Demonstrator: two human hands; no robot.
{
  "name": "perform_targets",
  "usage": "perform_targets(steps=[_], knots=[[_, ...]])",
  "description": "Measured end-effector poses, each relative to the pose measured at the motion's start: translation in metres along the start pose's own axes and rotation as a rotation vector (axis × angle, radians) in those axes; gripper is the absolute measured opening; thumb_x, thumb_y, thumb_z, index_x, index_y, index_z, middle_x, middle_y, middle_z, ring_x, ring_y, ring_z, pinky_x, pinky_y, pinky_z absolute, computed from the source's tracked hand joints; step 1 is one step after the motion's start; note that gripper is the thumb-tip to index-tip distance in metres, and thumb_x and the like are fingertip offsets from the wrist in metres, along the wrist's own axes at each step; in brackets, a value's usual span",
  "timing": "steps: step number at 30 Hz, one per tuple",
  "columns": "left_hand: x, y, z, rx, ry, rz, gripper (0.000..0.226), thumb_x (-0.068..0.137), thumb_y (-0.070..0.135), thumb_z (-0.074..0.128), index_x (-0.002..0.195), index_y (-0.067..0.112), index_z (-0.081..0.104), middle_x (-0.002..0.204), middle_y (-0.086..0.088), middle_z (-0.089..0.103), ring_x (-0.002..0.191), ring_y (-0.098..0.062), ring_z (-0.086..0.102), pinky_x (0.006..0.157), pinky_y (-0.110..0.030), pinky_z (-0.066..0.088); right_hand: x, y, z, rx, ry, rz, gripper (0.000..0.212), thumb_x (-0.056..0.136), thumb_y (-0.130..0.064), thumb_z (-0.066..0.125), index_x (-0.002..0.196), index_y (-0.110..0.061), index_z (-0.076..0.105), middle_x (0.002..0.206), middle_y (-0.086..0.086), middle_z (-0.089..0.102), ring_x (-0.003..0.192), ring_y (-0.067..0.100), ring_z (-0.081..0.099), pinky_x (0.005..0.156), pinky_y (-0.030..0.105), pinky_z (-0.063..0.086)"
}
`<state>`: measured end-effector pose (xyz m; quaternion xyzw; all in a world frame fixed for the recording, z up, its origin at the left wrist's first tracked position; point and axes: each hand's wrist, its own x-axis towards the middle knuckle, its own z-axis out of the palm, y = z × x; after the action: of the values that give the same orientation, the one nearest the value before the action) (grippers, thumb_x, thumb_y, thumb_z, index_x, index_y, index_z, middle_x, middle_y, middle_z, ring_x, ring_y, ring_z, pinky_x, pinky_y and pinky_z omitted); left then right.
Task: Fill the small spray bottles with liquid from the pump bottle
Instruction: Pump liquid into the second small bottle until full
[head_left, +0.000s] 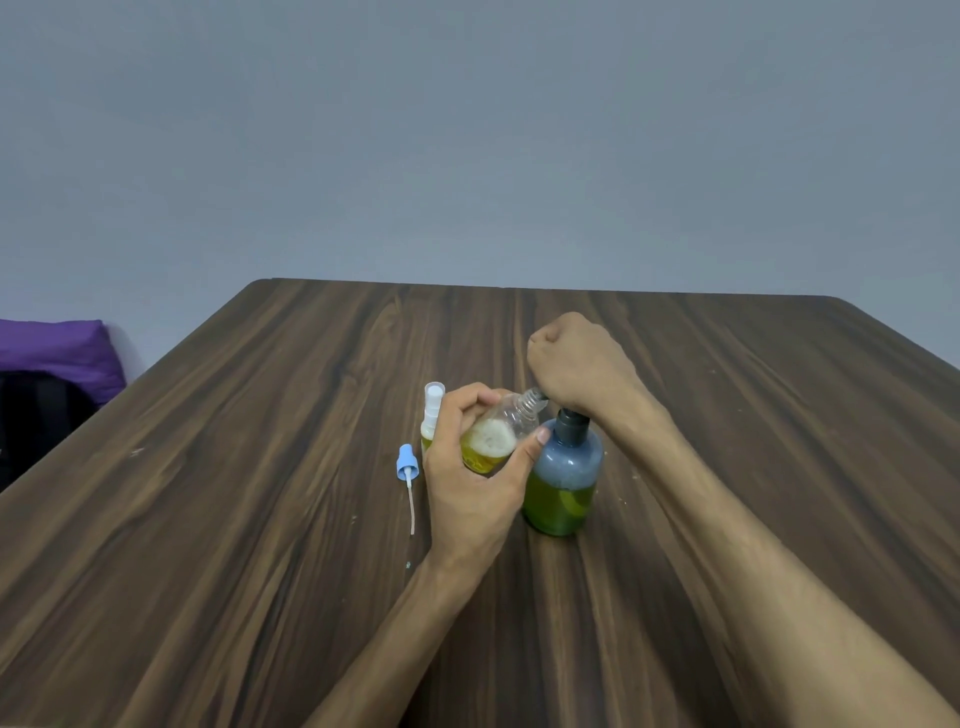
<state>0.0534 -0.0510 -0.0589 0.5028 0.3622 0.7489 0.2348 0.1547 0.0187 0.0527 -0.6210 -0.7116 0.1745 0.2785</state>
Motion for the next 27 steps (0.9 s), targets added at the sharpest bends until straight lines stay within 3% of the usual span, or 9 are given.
perform_targets(steps=[7, 10, 21, 27], knots=[[0.0008, 0.0004, 0.0003, -0.005, -0.007, -0.017, 0.052, 0.080, 0.000, 0.091, 0.114, 0.024, 0.060, 0.112, -0.003, 0.074, 0.107, -0.027, 0.074, 0.094, -0.034, 0.060, 0.0002, -0.0001, 0.0012, -0.012, 0.009, -0.011, 0.037, 0.084, -0.010, 0.043, 0.047, -0.016, 0.040, 0.055, -0.005, 0.043, 0.057, 0.022, 0.036, 0.052, 0.032, 0.027], [0.0008, 0.0021, 0.0004, -0.016, -0.009, -0.001, 0.053, 0.079, -0.002, 0.091, 0.113, 0.025, 0.060, 0.112, -0.001, 0.074, 0.107, -0.025, 0.074, 0.094, -0.030, 0.059, 0.0016, 0.0014, -0.0007, 0.029, 0.055, -0.024, 0.039, 0.081, -0.009, 0.042, 0.043, -0.017, 0.036, 0.047, -0.009, 0.039, 0.053, 0.021, 0.038, 0.054, 0.032, 0.031], [0.0011, 0.0016, 0.0012, -0.003, -0.006, -0.025, 0.054, 0.080, 0.002, 0.091, 0.113, 0.030, 0.060, 0.113, -0.003, 0.074, 0.106, -0.026, 0.074, 0.093, -0.032, 0.059, -0.0007, -0.0031, 0.0003, -0.020, 0.001, -0.013, 0.036, 0.082, -0.008, 0.042, 0.048, -0.015, 0.037, 0.054, -0.004, 0.043, 0.055, 0.021, 0.035, 0.051, 0.032, 0.027], [0.0015, 0.0023, 0.0021, -0.002, -0.008, -0.011, 0.051, 0.079, 0.005, 0.091, 0.113, 0.028, 0.060, 0.112, -0.002, 0.074, 0.106, -0.026, 0.074, 0.093, -0.033, 0.059, 0.0027, 0.0006, -0.0013, 0.043, 0.017, -0.030, 0.040, 0.080, -0.008, 0.042, 0.041, -0.016, 0.039, 0.041, -0.009, 0.036, 0.052, 0.020, 0.035, 0.052, 0.031, 0.030]])
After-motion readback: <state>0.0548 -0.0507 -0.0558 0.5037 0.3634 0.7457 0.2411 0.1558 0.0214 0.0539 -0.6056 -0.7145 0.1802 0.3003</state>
